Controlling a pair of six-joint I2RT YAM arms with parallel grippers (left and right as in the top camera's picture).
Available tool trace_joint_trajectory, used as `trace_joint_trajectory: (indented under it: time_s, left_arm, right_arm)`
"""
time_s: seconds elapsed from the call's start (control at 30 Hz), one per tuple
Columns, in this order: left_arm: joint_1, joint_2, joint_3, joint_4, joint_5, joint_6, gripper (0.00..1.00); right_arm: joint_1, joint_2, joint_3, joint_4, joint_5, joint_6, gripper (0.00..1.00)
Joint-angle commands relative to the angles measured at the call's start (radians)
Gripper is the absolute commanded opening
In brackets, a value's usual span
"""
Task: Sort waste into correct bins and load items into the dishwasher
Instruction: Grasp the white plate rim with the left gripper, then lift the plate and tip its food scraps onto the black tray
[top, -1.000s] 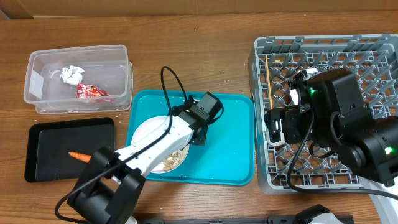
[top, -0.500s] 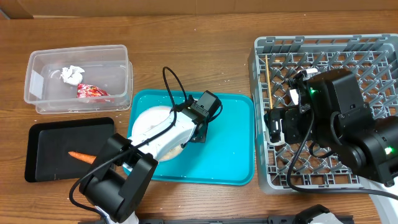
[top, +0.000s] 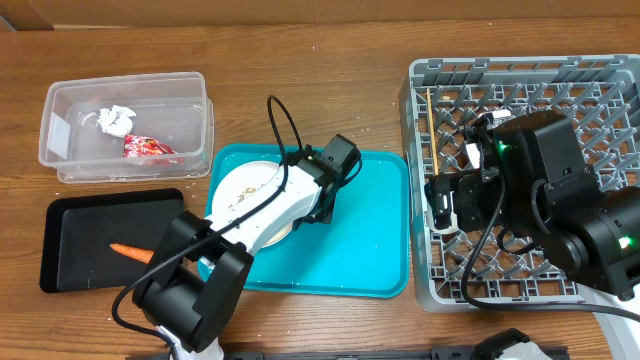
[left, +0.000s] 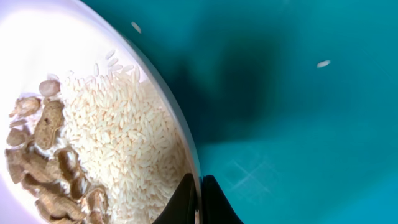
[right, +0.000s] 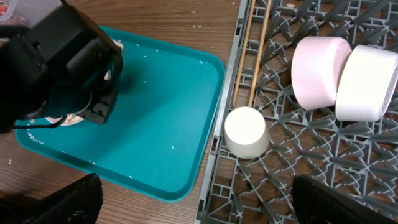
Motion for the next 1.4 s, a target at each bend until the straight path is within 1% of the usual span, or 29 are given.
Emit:
trace_joint_trajectory:
  time_s: [0.0,0.17,0.33,0.43,0.47,0.53,0.63,0.77,0.93,1.13,1.23,1.27,1.37]
  left_arm:
    - [-0.004,-0.048,0.037,-0.03,0.012,-0.119,0.04]
    - [0.004,-0.179,0.037,-0.071,0.015,-0.204,0.04]
    - [0.051,-0.314,0.037,-0.138,0.016,-0.221,0.04]
    - [0.124,-0.397,0.037,-0.233,0.016,-0.237,0.04]
    - [0.179,-0.425,0.036,-0.283,0.015,-0.235,0.04]
    - [0.24,-0.441,0.036,-0.31,0.011,-0.2,0.04]
    - [0.349,-0.446,0.036,-0.307,0.011,-0.133,0.04]
    - [0.504,-0.446,0.021,-0.262,0.017,-0.097,0.04]
    - [0.661,-0.465,-0.033,-0.163,0.094,-0.055,0.04]
    - [0.815,-0.597,-0.212,0.055,0.245,-0.002,0.04]
    - [0.9,-0.684,-0.309,0.182,0.37,0.04,0.04]
    - [0.923,-0.711,-0.33,0.208,0.394,0.049,0.04]
    - [0.992,-0.793,-0.356,0.238,0.402,0.079,0.04]
  right_arm:
    - [-0.002,-0.002,0.011,0.005,-0.009,0.007,1.0]
    - [-0.002,-0.002,0.011,0.005,-0.009,0.007,1.0]
    - [-0.002,-0.002,0.011,0.005,-0.009,0.007,1.0]
    - [-0.002,-0.002,0.011,0.005,-0.009,0.007,1.0]
    - [-0.002,-0.002,0.011,0.005,-0.009,0.007,1.0]
    - [-0.002,-0.002,0.011,0.005,-0.009,0.007,1.0]
    - [-0.002,-0.002,0.011,0.005,-0.01,0.007,1.0]
    - [-0.002,-0.002,0.011,0.005,-0.01,0.007,1.0]
    - [-0.002,-0.002,0.011,0.005,-0.01,0.007,1.0]
    - [-0.002,-0.002,0.011,0.005,-0.01,0.007,1.0]
    - [-0.002,-0.002,0.011,0.005,-0.01,0.007,1.0]
    - [-0.002,-0.002,0.011,0.005,-0.01,0.007,1.0]
    - [-0.002,-0.002,0.011,0.005,-0.01,0.007,1.0]
